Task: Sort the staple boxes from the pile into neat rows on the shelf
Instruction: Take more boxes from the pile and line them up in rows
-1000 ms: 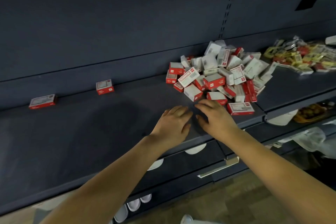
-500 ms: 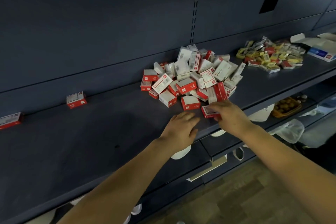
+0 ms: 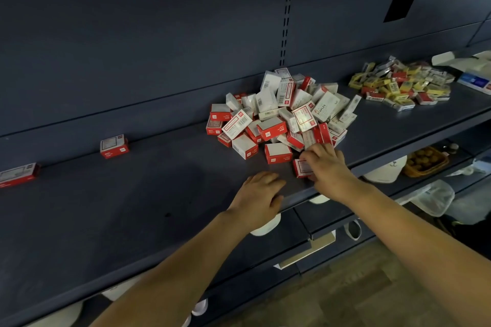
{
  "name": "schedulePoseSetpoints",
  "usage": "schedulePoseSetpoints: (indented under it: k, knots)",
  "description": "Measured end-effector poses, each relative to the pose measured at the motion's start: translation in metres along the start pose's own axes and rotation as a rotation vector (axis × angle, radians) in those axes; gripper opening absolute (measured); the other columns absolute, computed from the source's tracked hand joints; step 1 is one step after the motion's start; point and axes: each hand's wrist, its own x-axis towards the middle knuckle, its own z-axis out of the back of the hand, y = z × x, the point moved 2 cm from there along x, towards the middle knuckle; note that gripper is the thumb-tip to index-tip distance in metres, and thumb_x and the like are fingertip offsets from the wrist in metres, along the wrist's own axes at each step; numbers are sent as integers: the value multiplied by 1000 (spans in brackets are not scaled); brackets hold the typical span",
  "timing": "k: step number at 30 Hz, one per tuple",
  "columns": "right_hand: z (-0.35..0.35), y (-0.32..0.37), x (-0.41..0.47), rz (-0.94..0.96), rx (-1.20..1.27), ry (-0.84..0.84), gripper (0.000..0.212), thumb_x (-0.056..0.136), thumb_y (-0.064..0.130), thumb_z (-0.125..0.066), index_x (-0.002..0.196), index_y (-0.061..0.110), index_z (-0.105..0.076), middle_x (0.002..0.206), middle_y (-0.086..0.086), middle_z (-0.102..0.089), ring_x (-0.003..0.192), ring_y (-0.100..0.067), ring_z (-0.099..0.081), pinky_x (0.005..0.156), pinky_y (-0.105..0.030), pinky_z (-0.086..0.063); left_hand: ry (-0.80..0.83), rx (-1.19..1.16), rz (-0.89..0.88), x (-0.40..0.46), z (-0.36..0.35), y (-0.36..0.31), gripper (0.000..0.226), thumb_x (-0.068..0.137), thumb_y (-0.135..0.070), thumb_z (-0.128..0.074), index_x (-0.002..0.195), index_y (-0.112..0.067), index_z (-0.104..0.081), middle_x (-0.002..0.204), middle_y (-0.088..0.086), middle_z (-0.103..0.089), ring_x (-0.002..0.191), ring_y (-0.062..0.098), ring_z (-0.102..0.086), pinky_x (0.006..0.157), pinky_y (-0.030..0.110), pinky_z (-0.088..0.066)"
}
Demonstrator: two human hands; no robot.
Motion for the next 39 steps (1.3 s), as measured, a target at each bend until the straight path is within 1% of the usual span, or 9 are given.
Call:
schedulePoseSetpoints:
  k: [4,7,9,13,19,22,29,34,39]
  knots:
    - [-5,9,-7,-17,156,-69,59,80,9,-63,133,15,-37,134,-4,-37,125,-24,-33,101,-36,-26,-96,-164,80,-4,8,2,39,93,-16,-53,132,-9,-52,136,6,-50,128,18,-41,104,21,-28]
    - [-2,20,-8,10,290,-125,57,81,14,-68,132,12,-43,132,-8,-44,122,-27,-41,100,-41,-34,-179,-455,301,-7,22,4,32,93,-17,-54,125,-14,-58,119,-4,-59,111,6,-52,86,5,-35]
    - [2,29,-8,52,391,-200,56,75,10,-74,127,8,-51,127,-12,-50,118,-29,-45,97,-42,-38,-199,-670,442,-7,31,5,26,93,-19,-56,118,-18,-63,105,-9,-62,99,1,-57,77,3,-40]
    - [13,51,-10,106,616,-311,56,72,3,-76,122,5,-51,120,-12,-52,107,-11,-40,86,-13,-31,-260,-965,531,-13,45,4,20,88,-15,-62,108,-13,-68,99,0,-70,95,10,-66,85,17,-50]
    - [16,72,-10,116,782,-336,61,71,2,-77,125,9,-48,120,-8,-52,108,-8,-44,82,5,-30,-347,-1009,579,-31,57,11,18,86,-8,-64,102,-12,-72,85,-5,-71,75,-2,-66,69,8,-49]
    - [18,84,-7,126,810,-341,62,72,4,-77,126,9,-47,118,-7,-54,106,-8,-47,81,5,-32,-397,-1015,598,-40,62,15,18,86,-7,-64,101,-12,-71,81,-7,-70,70,-4,-65,62,6,-47]
    - [30,117,2,231,848,-377,64,70,7,-79,125,9,-47,108,5,-54,105,-10,-54,85,-10,-41,-502,-952,513,-71,80,26,33,83,7,-62,99,-21,-69,83,-9,-70,78,-2,-66,80,16,-52]
    - [29,149,11,336,862,-366,67,69,8,-80,126,7,-45,111,-5,-62,106,-14,-58,89,-20,-48,-559,-1011,597,-100,95,48,17,85,-10,-65,102,-14,-68,92,-3,-70,86,5,-66,80,21,-53]
    - [28,196,13,378,899,-297,67,69,8,-80,127,7,-46,112,5,-58,109,-10,-55,91,-11,-40,-562,-1155,675,-134,108,72,14,85,-14,-66,99,-14,-68,98,3,-72,90,15,-67,82,30,-54]
